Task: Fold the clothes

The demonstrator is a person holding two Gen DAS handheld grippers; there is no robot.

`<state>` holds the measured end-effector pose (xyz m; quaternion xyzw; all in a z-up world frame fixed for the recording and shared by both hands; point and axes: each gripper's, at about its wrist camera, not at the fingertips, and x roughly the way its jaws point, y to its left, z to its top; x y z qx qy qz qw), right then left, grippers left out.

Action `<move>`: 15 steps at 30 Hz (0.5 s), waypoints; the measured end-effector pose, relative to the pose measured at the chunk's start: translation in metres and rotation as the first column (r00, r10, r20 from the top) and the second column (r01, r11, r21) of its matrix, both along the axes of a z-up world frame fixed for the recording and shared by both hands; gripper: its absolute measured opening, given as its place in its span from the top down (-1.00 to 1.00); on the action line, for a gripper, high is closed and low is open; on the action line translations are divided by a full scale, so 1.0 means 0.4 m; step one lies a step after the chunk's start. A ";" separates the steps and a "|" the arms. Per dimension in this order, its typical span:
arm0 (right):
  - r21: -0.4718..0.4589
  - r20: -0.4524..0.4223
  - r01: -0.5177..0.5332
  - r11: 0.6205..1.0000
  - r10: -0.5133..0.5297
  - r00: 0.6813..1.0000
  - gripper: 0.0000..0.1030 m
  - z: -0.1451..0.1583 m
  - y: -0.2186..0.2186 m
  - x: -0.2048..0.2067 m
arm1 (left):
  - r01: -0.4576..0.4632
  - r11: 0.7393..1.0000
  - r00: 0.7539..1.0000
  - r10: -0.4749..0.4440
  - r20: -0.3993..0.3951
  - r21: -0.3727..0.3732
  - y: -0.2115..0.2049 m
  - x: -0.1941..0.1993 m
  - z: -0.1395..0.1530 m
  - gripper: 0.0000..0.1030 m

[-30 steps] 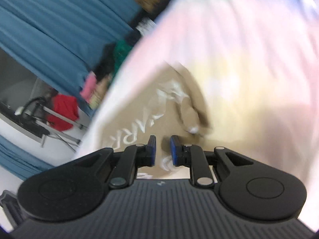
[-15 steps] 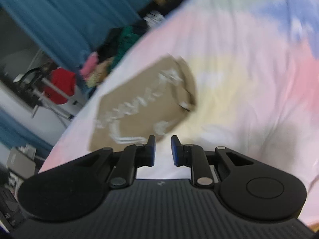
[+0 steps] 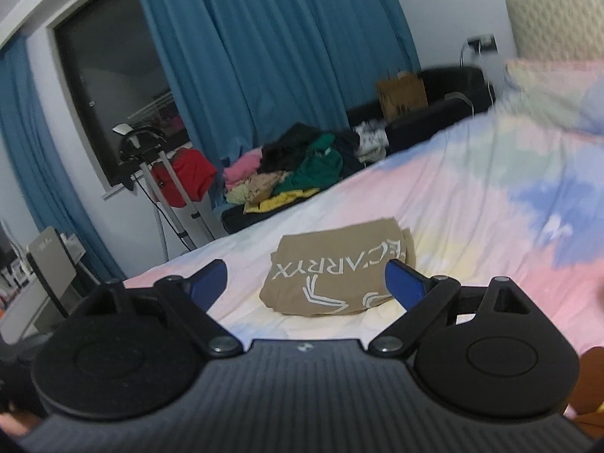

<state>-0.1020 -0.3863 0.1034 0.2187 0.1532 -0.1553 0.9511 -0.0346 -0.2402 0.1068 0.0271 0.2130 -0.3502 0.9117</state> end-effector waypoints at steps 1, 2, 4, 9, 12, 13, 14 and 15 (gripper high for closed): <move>-0.022 0.010 0.000 1.000 0.000 1.000 -0.79 0.008 0.015 -0.017 | 0.004 1.000 1.000 -0.004 0.006 -0.011 0.018 -0.024 0.011 -0.99; -0.041 0.018 0.000 0.999 0.001 1.000 -0.79 0.010 0.029 -0.035 | -0.001 1.000 1.000 0.001 0.007 -0.023 0.035 -0.044 0.019 -0.99; -0.078 0.034 -0.001 0.997 0.004 0.999 -0.79 0.015 0.058 -0.070 | -0.010 0.999 1.000 0.010 0.009 -0.045 0.068 -0.083 0.034 -0.99; -0.145 0.053 -0.005 0.989 0.013 0.999 -0.79 -0.005 0.123 -0.122 | -0.019 0.998 0.999 0.021 0.039 -0.056 0.134 -0.167 0.041 -0.99; -0.170 0.065 -0.007 0.985 0.018 0.998 -0.79 -0.022 0.161 -0.143 | -0.047 0.998 0.996 0.051 0.076 -0.046 0.169 -0.205 0.034 -0.99; -0.175 0.067 -0.009 0.984 0.021 0.998 -0.79 -0.029 0.172 -0.146 | -0.055 0.998 0.995 0.058 0.085 -0.043 0.180 -0.216 0.031 -0.99; -0.181 0.070 -0.010 0.983 0.023 0.997 -0.79 -0.037 0.183 -0.150 | -0.059 0.997 0.994 0.063 0.091 -0.040 0.191 -0.225 0.027 -0.99; -0.189 0.073 -0.012 0.982 0.026 0.997 -0.79 -0.043 0.193 -0.152 | -0.063 0.997 0.993 0.066 0.097 -0.037 0.200 -0.233 0.024 -0.99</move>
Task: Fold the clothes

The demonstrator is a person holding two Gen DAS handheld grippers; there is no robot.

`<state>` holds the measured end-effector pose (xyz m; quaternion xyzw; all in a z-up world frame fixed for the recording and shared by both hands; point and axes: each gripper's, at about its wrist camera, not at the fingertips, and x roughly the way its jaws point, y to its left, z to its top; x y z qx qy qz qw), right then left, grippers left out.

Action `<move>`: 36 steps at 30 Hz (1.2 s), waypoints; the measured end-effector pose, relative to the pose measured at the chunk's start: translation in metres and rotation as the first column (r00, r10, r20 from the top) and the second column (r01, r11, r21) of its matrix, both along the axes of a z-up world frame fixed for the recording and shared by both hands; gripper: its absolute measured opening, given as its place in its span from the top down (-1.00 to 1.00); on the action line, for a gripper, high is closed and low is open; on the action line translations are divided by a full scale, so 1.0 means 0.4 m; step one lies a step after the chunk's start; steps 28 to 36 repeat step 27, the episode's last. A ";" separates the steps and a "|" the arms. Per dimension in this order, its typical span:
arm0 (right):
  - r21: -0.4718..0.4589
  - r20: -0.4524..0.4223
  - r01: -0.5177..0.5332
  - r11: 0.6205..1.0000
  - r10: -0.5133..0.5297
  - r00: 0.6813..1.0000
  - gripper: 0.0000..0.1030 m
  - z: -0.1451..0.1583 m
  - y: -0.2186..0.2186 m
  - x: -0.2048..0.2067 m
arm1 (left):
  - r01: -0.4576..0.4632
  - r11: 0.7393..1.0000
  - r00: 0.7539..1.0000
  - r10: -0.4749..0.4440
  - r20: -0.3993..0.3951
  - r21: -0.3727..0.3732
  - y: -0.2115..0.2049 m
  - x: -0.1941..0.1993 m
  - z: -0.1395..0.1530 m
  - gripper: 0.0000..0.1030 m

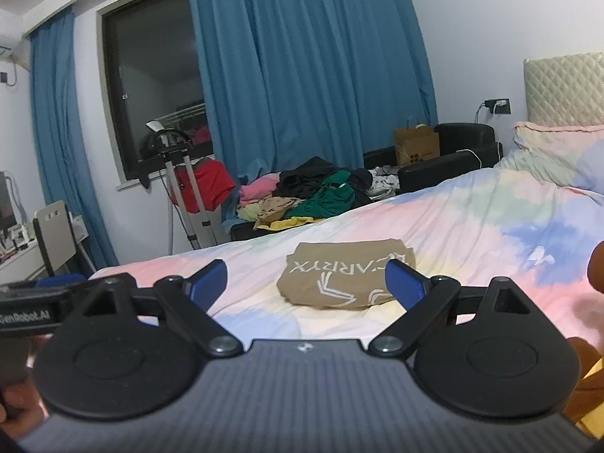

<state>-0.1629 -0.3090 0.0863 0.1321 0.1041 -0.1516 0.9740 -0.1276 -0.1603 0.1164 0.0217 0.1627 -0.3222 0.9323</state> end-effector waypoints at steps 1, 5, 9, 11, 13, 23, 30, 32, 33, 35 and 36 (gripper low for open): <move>-0.012 0.002 0.001 1.000 -0.001 1.000 -0.79 -0.008 0.013 -0.002 | -0.006 1.000 1.000 0.006 0.006 0.002 0.012 -0.008 -0.004 -0.99; -0.013 -0.005 0.001 1.000 -0.001 1.000 -0.79 -0.037 0.037 0.009 | -0.035 0.999 0.999 0.034 0.039 0.005 0.041 -0.033 -0.023 -0.99; -0.020 -0.021 0.005 1.000 -0.005 1.000 -0.79 -0.065 0.063 0.026 | -0.023 1.000 0.999 0.023 0.028 0.004 0.057 -0.034 -0.045 -0.99; -0.029 -0.031 0.018 0.999 -0.019 0.999 -0.79 -0.078 0.071 0.035 | -0.024 1.000 0.999 0.024 0.024 0.013 0.058 -0.032 -0.057 -0.99; -0.056 -0.023 0.034 0.998 -0.036 0.999 -0.79 -0.086 0.080 0.037 | -0.028 0.999 0.999 0.027 0.021 0.020 0.058 -0.028 -0.070 -0.99; -0.159 -0.031 0.053 0.986 -0.059 0.998 -0.79 -0.116 0.121 0.048 | -0.027 0.998 1.000 0.028 -0.007 0.048 0.057 -0.019 -0.109 -0.99; -0.170 -0.034 0.051 0.984 -0.058 0.998 -0.79 -0.115 0.124 0.048 | -0.027 0.998 1.000 0.027 -0.015 0.051 0.062 -0.018 -0.113 -0.99; -0.170 -0.034 0.051 0.984 -0.058 0.998 -0.79 -0.115 0.124 0.048 | -0.027 0.998 1.000 0.027 -0.015 0.051 0.062 -0.018 -0.113 -0.99; -0.170 -0.034 0.051 0.984 -0.058 0.998 -0.79 -0.115 0.124 0.048 | -0.027 0.998 1.000 0.027 -0.015 0.051 0.062 -0.018 -0.113 -0.99; -0.170 -0.034 0.051 0.984 -0.058 0.998 -0.79 -0.115 0.124 0.048 | -0.027 0.998 1.000 0.027 -0.015 0.051 0.062 -0.018 -0.113 -0.99; -0.170 -0.034 0.051 0.984 -0.058 0.998 -0.79 -0.115 0.124 0.048 | -0.027 0.998 1.000 0.027 -0.015 0.051 0.062 -0.018 -0.113 -0.99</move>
